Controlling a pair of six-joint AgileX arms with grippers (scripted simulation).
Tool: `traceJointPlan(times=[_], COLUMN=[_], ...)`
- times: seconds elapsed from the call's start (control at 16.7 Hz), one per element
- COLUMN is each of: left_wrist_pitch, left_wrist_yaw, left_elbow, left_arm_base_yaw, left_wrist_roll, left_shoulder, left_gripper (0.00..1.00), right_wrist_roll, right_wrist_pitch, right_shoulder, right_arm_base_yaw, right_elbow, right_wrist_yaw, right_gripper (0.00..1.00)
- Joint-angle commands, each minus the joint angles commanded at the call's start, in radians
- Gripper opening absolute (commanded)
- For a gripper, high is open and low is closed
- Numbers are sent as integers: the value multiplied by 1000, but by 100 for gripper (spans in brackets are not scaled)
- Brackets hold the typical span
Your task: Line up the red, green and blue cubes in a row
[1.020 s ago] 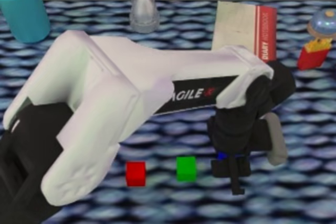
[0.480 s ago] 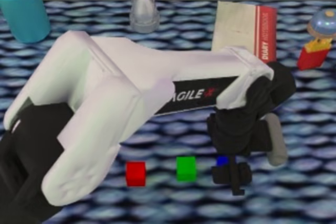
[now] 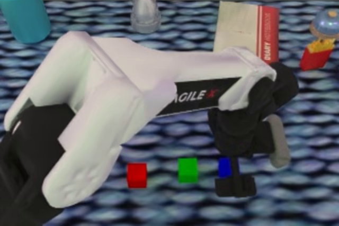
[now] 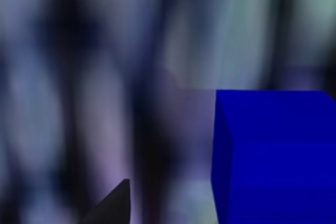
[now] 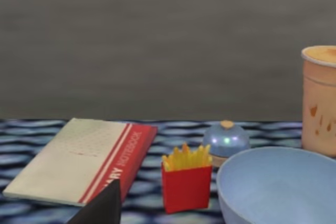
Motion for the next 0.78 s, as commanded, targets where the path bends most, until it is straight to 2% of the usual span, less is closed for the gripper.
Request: traceJointPlan(times=[0.3,0.78], left_wrist_pitch=[-17,-234], left_wrist_yaw=[-1,-1], left_elbow=[16,168], left_arm_base_yaw=[4,23], left_wrist_roll=[0,0], left_shoulder=[-5,-66], left_gripper=[100,100], right_wrist_roll=[0,0], right_wrist_pitch=[0,0], right_shoulder=[0,0], right_arm_base_yaw=[0,0], right_elbow=[0,0], right_wrist_yaw=[0,0], right_gripper=[100,100])
